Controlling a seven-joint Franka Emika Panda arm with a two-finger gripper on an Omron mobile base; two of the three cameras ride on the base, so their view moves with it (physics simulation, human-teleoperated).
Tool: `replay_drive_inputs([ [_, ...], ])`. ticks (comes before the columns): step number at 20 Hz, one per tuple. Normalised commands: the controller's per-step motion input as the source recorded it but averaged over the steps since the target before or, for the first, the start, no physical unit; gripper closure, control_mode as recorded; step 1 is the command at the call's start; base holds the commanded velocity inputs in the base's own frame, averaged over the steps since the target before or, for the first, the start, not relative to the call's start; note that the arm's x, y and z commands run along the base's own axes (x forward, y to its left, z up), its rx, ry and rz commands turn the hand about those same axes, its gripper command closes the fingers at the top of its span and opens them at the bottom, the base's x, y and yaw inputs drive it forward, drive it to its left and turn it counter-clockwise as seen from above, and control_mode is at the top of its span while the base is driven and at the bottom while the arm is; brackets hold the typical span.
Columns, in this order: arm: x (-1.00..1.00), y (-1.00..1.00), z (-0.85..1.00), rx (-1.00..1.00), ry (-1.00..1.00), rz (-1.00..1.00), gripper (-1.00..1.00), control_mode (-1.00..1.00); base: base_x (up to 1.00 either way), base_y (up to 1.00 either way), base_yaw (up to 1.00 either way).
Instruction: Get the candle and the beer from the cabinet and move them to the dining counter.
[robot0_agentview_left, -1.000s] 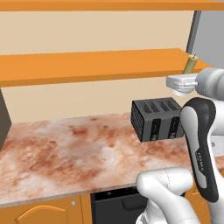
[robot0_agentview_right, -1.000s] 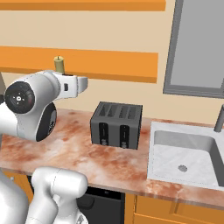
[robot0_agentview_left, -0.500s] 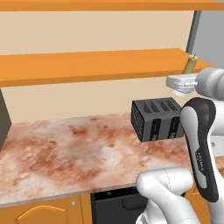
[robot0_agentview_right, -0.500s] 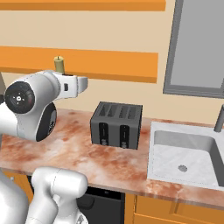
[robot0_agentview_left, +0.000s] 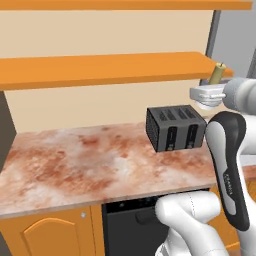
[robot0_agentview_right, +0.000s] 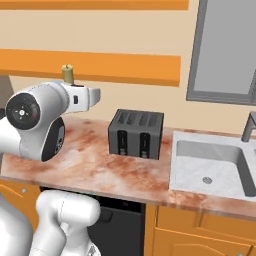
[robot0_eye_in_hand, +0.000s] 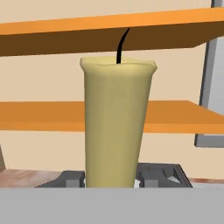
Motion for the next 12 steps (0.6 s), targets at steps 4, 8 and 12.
replay_drive_inputs([
  [4,0.0,0.0,0.0,0.0,0.0,0.0,1.0,1.0,-0.54,-0.04,0.0],
  [8,0.0,0.0,0.0,0.0,0.0,0.0,1.0,1.0,-0.45,-0.07,0.05],
  [12,0.0,0.0,0.0,0.0,0.0,0.0,1.0,1.0,-0.27,-0.02,0.66],
])
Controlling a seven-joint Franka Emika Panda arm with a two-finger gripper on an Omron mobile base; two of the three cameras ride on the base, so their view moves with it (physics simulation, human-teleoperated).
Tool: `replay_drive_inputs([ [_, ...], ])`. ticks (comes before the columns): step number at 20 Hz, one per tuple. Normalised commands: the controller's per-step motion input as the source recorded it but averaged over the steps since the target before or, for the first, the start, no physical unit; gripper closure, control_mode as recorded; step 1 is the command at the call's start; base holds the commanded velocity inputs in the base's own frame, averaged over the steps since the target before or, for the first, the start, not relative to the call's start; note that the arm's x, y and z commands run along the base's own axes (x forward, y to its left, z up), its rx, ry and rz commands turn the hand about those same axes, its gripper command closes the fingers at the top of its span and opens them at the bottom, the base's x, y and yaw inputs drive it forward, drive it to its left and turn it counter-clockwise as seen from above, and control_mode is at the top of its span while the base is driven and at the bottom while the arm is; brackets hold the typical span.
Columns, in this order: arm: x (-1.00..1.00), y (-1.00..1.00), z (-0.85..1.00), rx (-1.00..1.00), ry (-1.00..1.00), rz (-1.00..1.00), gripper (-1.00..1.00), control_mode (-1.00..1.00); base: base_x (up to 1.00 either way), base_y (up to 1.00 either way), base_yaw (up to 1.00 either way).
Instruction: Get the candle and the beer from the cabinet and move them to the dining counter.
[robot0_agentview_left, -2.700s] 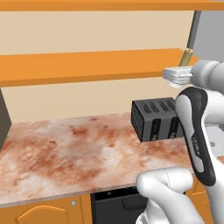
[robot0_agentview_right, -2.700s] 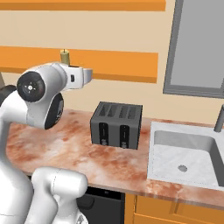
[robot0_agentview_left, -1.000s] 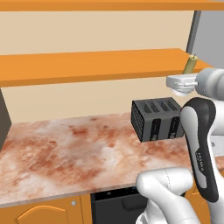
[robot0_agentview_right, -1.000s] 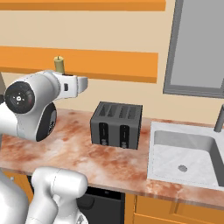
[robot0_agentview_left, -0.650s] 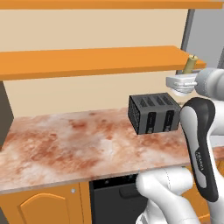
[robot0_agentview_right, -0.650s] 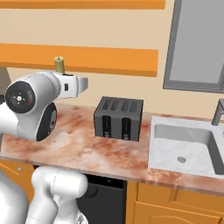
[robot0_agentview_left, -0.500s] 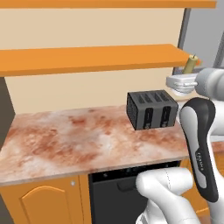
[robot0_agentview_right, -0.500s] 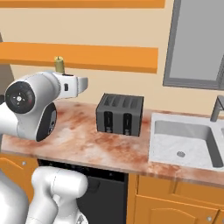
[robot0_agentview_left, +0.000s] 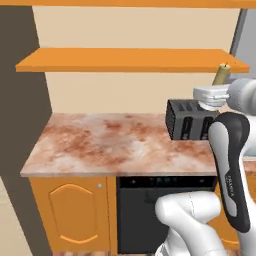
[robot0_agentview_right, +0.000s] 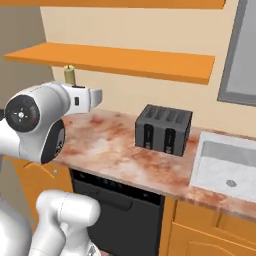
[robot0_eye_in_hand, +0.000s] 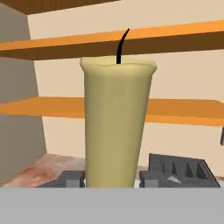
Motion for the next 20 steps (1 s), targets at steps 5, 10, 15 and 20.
replay_drive_inputs([
  [5,0.0,0.0,0.0,0.0,0.0,0.0,1.0,1.0,-0.12,0.0,0.82],
  [10,0.0,0.0,0.0,0.0,0.0,0.0,1.0,1.0,-0.04,0.0,0.84],
  [15,0.0,0.0,0.0,0.0,0.0,0.0,1.0,1.0,-0.04,-0.02,0.87],
  [20,0.0,0.0,0.0,0.0,0.0,0.0,1.0,1.0,-0.01,-0.02,0.88],
])
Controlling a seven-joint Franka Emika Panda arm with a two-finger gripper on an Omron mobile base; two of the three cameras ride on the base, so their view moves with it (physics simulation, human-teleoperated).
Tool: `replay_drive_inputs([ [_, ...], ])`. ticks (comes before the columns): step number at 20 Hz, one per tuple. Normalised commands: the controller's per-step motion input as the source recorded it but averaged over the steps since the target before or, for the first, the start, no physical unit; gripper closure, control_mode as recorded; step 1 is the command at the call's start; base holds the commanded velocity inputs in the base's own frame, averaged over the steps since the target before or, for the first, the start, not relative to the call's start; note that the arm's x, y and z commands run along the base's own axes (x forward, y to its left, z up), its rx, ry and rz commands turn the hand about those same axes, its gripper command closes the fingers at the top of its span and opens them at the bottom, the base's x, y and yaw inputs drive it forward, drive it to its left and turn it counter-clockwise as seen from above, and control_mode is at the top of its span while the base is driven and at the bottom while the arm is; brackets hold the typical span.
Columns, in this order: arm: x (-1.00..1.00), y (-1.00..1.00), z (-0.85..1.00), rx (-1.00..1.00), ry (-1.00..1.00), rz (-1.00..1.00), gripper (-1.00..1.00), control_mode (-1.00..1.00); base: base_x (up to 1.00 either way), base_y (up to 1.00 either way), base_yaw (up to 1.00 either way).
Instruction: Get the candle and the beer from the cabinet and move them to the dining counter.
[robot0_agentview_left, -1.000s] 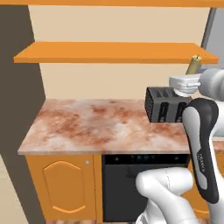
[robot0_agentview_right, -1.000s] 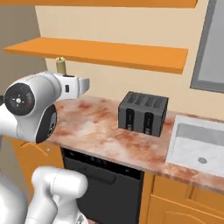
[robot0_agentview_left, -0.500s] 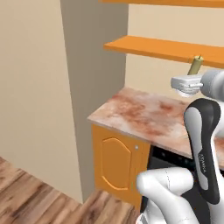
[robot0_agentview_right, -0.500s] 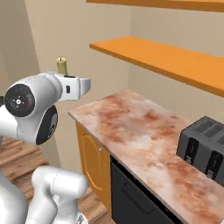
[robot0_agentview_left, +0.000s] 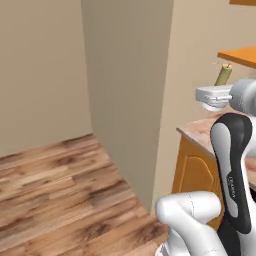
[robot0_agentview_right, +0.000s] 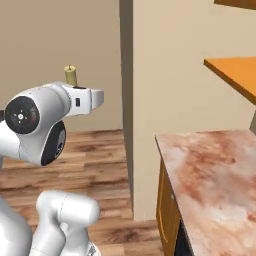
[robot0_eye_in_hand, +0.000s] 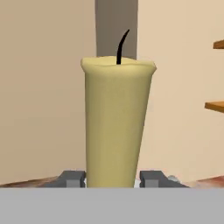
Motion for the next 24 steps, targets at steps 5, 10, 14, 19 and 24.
replay_drive_inputs([
  [5,0.0,0.0,0.0,0.0,0.0,0.0,1.0,1.0,0.0,-0.02,0.89],
  [10,0.0,0.0,0.0,0.0,0.0,0.0,1.0,1.0,0.0,-0.01,0.86],
  [14,0.0,0.0,0.0,0.0,0.0,0.0,1.0,1.0,0.0,-0.03,0.86],
  [19,0.0,0.0,0.0,0.0,0.0,0.0,1.0,1.0,0.0,-0.02,0.84],
  [24,0.0,0.0,0.0,0.0,0.0,0.0,1.0,1.0,0.07,-0.1,0.76],
])
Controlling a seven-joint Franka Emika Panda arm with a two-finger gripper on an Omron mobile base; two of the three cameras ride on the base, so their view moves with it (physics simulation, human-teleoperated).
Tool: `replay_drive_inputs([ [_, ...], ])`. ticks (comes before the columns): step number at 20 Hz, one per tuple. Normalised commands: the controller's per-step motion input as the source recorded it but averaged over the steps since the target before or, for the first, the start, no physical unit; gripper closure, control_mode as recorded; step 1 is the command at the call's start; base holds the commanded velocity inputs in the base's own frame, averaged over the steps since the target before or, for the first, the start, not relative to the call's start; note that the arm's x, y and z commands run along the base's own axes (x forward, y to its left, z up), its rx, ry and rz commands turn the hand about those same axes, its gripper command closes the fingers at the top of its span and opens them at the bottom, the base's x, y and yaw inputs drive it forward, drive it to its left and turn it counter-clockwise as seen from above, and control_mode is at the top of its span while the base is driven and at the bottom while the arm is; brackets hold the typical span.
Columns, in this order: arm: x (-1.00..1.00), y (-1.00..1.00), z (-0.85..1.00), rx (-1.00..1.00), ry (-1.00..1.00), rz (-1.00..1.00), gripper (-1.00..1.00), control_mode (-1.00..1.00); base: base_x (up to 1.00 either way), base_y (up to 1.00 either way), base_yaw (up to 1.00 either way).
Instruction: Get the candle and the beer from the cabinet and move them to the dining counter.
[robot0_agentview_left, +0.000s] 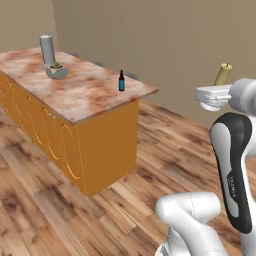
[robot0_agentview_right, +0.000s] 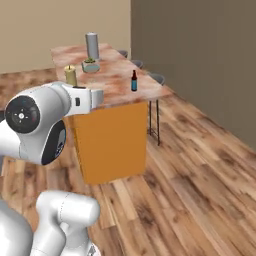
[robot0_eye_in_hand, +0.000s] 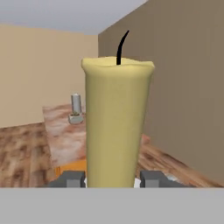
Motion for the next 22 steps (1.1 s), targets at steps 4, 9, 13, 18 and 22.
replay_drive_inputs([
  [4,0.0,0.0,0.0,0.0,0.0,0.0,1.0,1.0,0.26,-0.17,0.6],
  [9,0.0,0.0,0.0,0.0,0.0,0.0,1.0,1.0,0.31,-0.26,0.23],
  [13,0.0,0.0,0.0,0.0,0.0,0.0,1.0,1.0,0.5,-0.33,0.14],
  [18,0.0,0.0,0.0,0.0,0.0,0.0,1.0,1.0,0.57,-0.36,0.2],
  [22,0.0,0.0,0.0,0.0,0.0,0.0,1.0,1.0,0.53,-0.34,0.24],
])
